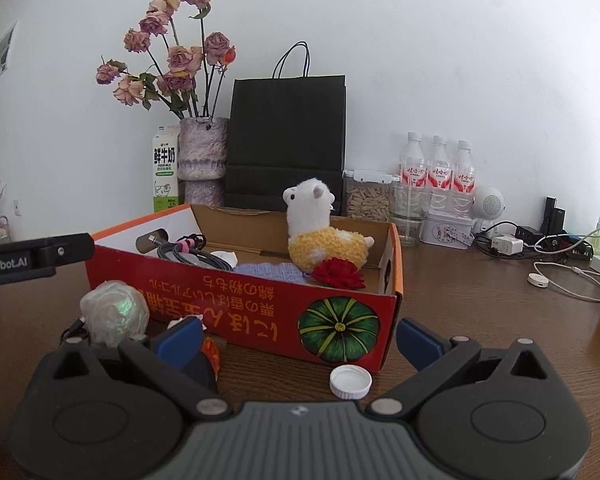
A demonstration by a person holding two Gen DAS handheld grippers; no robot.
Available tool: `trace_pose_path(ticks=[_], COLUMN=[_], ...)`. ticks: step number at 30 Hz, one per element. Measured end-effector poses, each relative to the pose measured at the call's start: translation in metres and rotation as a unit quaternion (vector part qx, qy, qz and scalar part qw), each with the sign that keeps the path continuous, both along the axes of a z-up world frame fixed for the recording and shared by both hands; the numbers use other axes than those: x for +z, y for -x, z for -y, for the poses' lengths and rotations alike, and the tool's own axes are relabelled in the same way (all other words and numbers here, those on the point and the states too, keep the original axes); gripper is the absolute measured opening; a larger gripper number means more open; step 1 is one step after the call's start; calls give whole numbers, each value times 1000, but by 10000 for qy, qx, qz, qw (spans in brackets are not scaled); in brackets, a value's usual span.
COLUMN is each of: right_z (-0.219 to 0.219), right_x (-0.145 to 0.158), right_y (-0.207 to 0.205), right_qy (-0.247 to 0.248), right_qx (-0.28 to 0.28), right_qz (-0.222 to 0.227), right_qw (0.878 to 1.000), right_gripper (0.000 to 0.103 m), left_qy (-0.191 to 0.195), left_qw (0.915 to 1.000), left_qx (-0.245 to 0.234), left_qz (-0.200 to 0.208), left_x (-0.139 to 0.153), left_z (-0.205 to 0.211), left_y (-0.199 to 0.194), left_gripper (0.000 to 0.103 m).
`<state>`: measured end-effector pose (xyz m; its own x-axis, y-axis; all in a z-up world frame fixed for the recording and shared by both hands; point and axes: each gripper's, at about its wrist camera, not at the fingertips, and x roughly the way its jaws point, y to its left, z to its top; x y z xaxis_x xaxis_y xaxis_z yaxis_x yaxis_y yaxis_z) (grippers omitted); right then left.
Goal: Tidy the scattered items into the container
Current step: 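Withdraw both tools from the box back over the table, then grasp the navy zippered case with the left tool while the right tool grasps the white cap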
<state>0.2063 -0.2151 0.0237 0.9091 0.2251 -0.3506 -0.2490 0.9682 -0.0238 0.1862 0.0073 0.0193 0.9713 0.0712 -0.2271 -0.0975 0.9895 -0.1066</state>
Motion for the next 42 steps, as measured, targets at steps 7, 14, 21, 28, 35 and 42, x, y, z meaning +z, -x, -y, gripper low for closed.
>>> trace_pose_path(ticks=[7,14,21,28,35,42], right_z=[25,46,36,36,34,42], right_x=[-6,-17,-26,-26,-26,-26], right_y=[14,12,1,3,3,6], right_qy=[92,48,235,205,209,-74], right_qx=[66,45,116,152,206,-152], right_qz=[-567,-1212,-1668,-1653,-1648,-1592], right_qw=[9983,9926,9857,9859,9859,9871], right_gripper=[103,103,103,103,103,103], left_qy=[-330,-638,-714,-588,-847,-1068], left_qw=[9969,9899,9839,9752,9623,9488], left_qx=[-536,-1012,-1301,-1630,-1918,-2200], left_qz=[-482,-755,-994,-1374,-1731,-1999], left_x=[-3,-12,-14,-21,-27,-30], left_z=[8,22,27,32,41,52], left_y=[15,29,28,18,-2,-16], left_gripper=[103,103,103,103,103,103])
